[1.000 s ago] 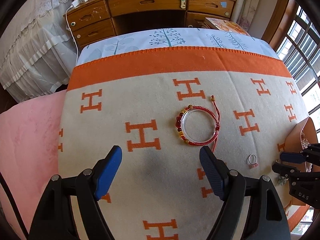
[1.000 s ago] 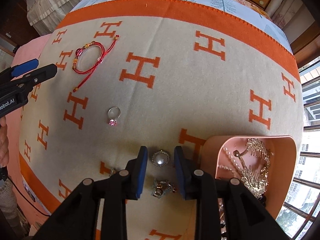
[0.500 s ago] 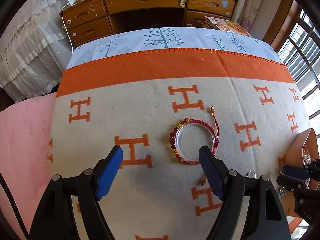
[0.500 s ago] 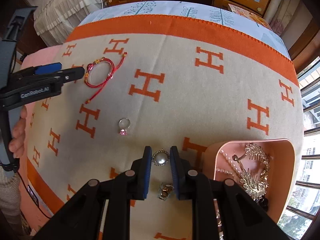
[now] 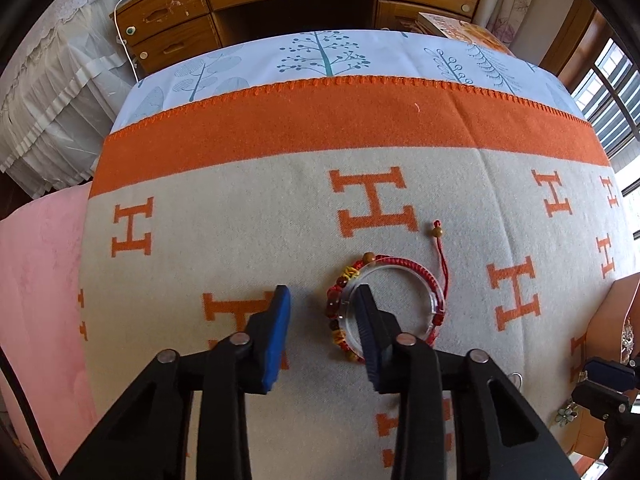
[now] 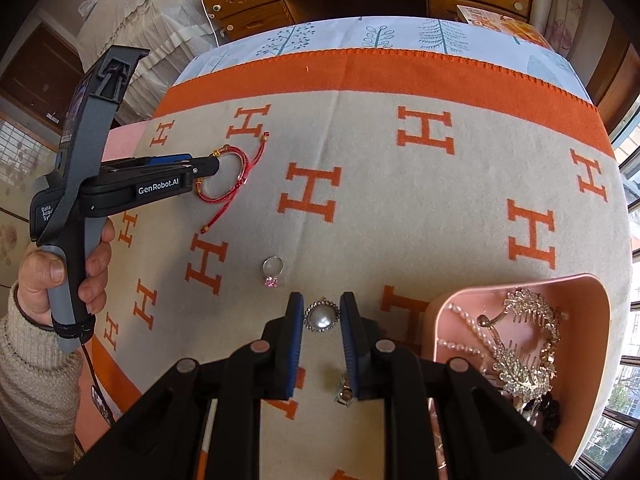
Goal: Organize jewelry
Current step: 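Carry the bracelet and pearl brooch into the pink box and open both tools, then grasp a blue flower brooch with the left tool, then grasp the other flower brooch with the right tool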
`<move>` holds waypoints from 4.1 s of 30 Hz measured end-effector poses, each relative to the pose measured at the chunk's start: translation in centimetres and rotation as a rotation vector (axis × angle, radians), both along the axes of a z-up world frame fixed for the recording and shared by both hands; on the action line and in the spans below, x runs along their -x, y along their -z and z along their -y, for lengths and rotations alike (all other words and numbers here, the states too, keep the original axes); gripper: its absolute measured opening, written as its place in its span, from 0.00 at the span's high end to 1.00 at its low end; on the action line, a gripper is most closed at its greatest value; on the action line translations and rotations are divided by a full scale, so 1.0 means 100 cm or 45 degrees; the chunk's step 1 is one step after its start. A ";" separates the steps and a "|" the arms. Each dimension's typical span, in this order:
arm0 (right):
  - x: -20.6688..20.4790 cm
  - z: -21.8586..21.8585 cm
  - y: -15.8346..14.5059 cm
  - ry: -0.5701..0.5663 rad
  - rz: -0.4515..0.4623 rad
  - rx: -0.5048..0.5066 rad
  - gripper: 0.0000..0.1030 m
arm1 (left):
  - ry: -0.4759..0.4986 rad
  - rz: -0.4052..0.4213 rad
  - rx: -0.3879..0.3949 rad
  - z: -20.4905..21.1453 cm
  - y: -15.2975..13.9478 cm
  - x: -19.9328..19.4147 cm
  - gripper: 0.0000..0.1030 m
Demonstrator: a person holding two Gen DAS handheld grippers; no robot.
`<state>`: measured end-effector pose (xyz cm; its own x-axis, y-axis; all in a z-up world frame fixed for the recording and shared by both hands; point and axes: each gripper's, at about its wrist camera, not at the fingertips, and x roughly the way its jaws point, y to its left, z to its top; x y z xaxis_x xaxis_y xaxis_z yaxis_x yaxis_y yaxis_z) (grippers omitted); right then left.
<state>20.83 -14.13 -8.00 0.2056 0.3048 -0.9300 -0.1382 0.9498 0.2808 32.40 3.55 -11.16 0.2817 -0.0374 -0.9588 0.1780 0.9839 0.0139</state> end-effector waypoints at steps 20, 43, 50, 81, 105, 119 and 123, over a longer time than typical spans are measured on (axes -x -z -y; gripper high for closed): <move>0.078 0.101 -0.089 0.257 0.298 -0.182 0.82 | 0.228 0.217 0.172 0.088 -0.130 0.108 0.90; 0.127 0.176 -0.019 0.360 0.131 -0.206 0.81 | 0.556 -0.041 0.153 0.242 -0.051 0.194 0.81; 0.136 0.167 -0.029 0.356 0.215 -0.198 0.81 | 0.521 0.113 0.179 0.206 -0.086 0.212 0.47; 0.167 0.030 -0.010 0.246 0.483 -0.166 0.81 | 0.518 0.356 0.122 0.079 -0.037 0.227 0.47; 0.158 0.014 0.016 0.296 0.445 -0.099 0.81 | 0.784 0.380 0.113 0.106 -0.002 0.195 0.82; 0.124 -0.008 0.024 0.455 0.427 0.096 0.70 | 0.305 0.296 0.243 0.028 -0.012 0.211 0.82; 0.113 -0.012 0.030 0.503 0.424 0.170 0.70 | 0.272 0.277 0.301 0.012 -0.010 0.212 0.82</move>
<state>9.49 -12.88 -10.97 0.5716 0.0276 -0.8201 0.1761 0.9720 0.1554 11.20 2.33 -10.21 0.4399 -0.3299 -0.8353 0.3969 0.9057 -0.1487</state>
